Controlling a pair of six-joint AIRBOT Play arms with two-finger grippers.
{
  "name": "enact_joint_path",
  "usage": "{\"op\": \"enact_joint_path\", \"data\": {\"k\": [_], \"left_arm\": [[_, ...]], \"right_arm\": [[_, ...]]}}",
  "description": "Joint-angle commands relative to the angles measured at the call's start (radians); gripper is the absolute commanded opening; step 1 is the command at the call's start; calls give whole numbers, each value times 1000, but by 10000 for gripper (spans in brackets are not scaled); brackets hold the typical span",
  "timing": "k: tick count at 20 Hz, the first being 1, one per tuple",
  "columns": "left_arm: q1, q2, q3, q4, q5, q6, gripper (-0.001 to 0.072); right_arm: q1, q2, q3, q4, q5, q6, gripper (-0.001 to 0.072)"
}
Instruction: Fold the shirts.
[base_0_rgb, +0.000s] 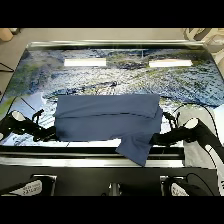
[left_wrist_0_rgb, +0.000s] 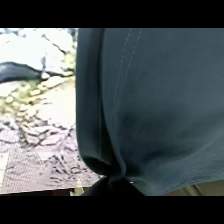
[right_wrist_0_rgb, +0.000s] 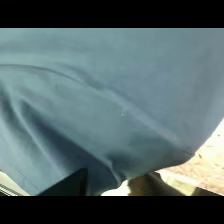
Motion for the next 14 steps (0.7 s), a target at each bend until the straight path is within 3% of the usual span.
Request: {"op": "enact_joint_path", "data": {"k": [1,2,4,9,14], "left_arm": [[0,1,1,0,2,0,28],[0,1,1,0,2,0,28],[0,1,1,0,2,0,28],[0,19,51,0,-2,38,27],[0,117,261,-39,-3,33,24]], "right_arm": [[2,-27,-23,-2,-4,15,307],[2,-28,-29,-2,-5,15,180],[2,-28,-39,0,-7,19,21],[2,-19,19,0,-8,-69,16],[2,-17,336,-2,73,-83,15]]}}
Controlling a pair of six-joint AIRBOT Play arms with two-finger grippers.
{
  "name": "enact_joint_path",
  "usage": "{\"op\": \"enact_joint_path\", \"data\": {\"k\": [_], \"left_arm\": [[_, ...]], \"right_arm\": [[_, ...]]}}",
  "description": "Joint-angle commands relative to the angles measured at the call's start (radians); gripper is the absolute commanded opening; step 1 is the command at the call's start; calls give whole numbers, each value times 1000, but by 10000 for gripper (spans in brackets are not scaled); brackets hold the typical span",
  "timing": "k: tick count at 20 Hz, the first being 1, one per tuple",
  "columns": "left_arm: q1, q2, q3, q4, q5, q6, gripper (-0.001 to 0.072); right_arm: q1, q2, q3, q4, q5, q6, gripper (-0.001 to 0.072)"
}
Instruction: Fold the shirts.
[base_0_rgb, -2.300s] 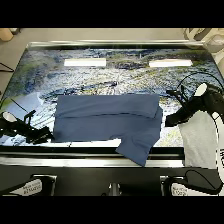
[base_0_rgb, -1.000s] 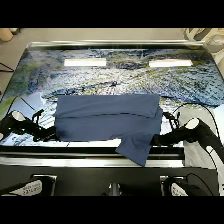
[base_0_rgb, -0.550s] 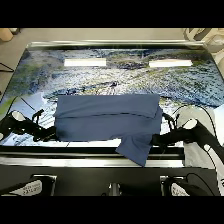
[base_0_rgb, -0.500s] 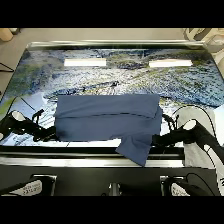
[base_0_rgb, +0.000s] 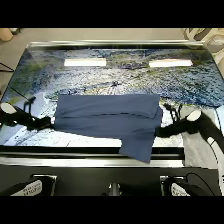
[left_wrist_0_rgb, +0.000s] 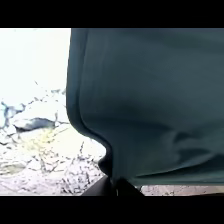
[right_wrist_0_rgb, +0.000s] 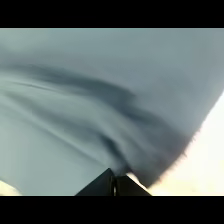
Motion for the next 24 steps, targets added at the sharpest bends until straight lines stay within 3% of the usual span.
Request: {"op": "enact_joint_path", "data": {"k": [1,10,16,22,23,24], "left_arm": [[0,32,142,-39,0,3,24],[-1,-309,442,-200,38,-23,24],[-1,-492,546,-232,46,-41,26],[-16,-584,544,-232,44,-64,26],[-20,-586,544,-232,44,-79,67],[-19,-585,549,-232,41,-84,273]], "right_arm": [[-2,-1,224,7,14,3,14],[-2,-352,634,146,-127,3,14],[-1,-523,681,170,-228,11,15],[29,-581,680,190,-309,6,18],[37,-581,681,185,-317,2,19],[39,-577,681,188,-321,2,31]]}}
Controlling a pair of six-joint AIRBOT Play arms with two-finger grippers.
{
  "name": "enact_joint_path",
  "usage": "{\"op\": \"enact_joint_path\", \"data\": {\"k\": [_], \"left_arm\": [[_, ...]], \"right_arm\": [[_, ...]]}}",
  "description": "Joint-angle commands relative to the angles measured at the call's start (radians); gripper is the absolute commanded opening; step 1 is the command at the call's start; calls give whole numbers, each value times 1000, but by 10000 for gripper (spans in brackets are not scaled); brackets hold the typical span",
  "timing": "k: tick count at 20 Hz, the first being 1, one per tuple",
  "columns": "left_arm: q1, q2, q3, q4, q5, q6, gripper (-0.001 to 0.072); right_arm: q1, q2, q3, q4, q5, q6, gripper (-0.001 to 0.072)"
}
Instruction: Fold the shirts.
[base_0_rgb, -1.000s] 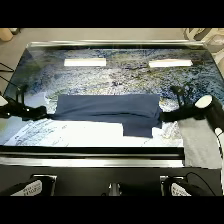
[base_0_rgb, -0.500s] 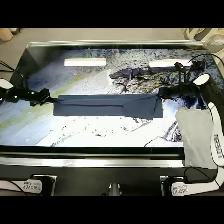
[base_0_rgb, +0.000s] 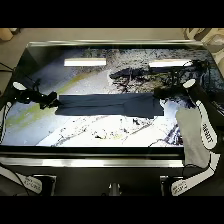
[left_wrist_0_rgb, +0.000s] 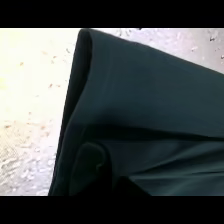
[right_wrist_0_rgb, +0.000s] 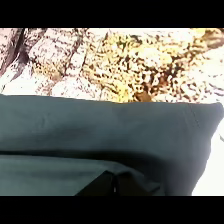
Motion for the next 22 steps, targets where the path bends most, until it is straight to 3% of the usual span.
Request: {"op": "enact_joint_path", "data": {"k": [1,3,7,9,14,19,22], "left_arm": [[0,-20,24,-3,-29,-23,561],[23,-12,88,13,-86,-21,567],[67,89,195,15,-69,-5,565],[68,159,206,14,-39,-5,562],[29,294,206,15,-45,0,547],[-24,347,206,14,-45,6,547],[-58,345,205,14,-45,6,547]], "right_arm": [[12,0,5,10,-29,-16,188],[-19,43,17,-3,26,-133,683],[-124,72,42,-194,269,-128,717],[-131,42,42,-213,352,-128,717],[-129,-60,42,-82,359,-113,718],[-129,-132,42,151,372,-100,718],[-129,-134,42,182,404,-102,711]]}}
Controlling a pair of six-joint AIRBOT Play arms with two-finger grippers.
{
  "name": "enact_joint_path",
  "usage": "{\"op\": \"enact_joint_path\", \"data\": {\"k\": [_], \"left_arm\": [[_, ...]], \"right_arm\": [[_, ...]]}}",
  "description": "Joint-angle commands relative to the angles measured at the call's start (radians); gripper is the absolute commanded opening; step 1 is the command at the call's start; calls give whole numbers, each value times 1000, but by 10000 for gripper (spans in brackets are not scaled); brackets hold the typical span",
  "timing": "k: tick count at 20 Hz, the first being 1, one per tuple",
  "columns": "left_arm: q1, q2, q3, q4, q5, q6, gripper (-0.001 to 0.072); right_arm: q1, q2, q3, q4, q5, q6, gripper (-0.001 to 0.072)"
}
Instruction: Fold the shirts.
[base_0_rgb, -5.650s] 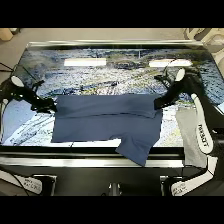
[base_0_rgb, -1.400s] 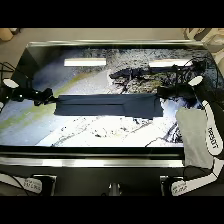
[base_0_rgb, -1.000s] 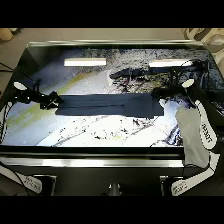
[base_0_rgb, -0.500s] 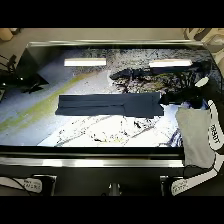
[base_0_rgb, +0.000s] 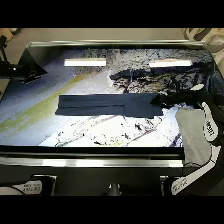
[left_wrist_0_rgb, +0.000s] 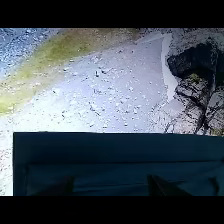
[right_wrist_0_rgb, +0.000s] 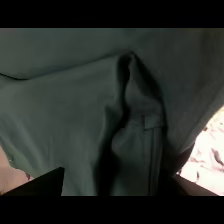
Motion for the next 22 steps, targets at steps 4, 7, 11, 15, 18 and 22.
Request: {"op": "enact_joint_path", "data": {"k": [4,7,11,15,18,22], "left_arm": [[-90,-6,0,0,2,2,546],[-164,-51,-1,0,2,2,543],[-301,-145,-15,0,15,3,28],[-482,-309,-15,-80,134,2,28],[-606,-432,-14,-257,250,3,28],[-719,-529,-14,-405,370,2,28]], "right_arm": [[8,-15,0,71,74,3,346],[63,-14,0,59,39,3,19],[87,53,32,86,64,-8,17],[87,222,63,84,73,25,17],[87,344,63,79,151,45,18],[87,457,63,56,243,84,18]]}}
